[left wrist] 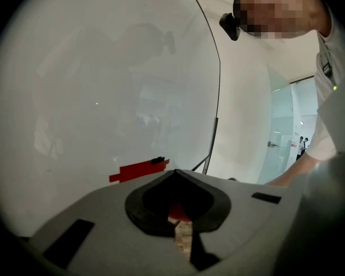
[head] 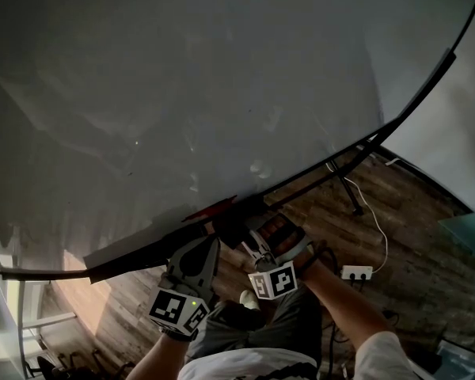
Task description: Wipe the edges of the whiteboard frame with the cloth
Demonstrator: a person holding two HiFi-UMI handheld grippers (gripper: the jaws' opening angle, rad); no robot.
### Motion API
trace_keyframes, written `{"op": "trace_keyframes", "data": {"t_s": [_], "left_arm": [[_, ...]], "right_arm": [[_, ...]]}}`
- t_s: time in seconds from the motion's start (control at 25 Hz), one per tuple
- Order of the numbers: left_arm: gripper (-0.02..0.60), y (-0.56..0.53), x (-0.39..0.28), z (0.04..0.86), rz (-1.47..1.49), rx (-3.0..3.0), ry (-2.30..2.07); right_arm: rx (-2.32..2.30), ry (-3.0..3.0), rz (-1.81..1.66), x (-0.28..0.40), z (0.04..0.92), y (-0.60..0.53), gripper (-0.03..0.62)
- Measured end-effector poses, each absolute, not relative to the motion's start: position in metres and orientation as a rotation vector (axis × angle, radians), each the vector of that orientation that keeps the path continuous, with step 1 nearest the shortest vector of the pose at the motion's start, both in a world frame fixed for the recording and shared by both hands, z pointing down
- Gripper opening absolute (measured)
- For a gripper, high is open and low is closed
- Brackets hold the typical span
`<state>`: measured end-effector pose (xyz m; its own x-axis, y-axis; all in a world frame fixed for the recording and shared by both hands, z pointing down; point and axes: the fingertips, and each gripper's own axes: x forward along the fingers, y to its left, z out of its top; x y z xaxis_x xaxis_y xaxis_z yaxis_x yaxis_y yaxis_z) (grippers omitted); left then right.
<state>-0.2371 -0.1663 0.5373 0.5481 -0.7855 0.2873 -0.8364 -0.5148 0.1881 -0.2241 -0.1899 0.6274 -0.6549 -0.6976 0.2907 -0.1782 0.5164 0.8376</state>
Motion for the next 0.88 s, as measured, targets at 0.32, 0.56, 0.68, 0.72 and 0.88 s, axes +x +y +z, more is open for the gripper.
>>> {"op": "trace_keyframes", "data": {"t_s": [0.32, 0.56, 0.68, 0.72, 0.88], "left_arm": [[0.008, -0.167, -0.238, 0.538, 0.254, 2.486, -1.348], [0.008, -0.169, -0.229, 0.534, 0.249, 2.498, -1.329], [0.008, -0.17, -0.22, 0.533, 0.249, 2.505, -1.307], [0.008, -0.171, -0.217, 0.533, 0.251, 2.509, -1.298], [0.008, -0.173, -0.2, 0.532, 0.261, 2.526, -1.255]], "right_arm": [[0.662, -2.097, -1.089, -0.228, 0.651, -0.202, 0.056], [0.687, -2.053, -1.074, -0.21, 0.653, -0.21, 0.055], [0.719, -2.026, -1.054, -0.192, 0.653, -0.22, 0.056], [0.73, -2.019, -1.045, -0.186, 0.653, -0.223, 0.056], [0.761, -1.999, -1.011, -0.165, 0.655, -0.232, 0.057]]}}
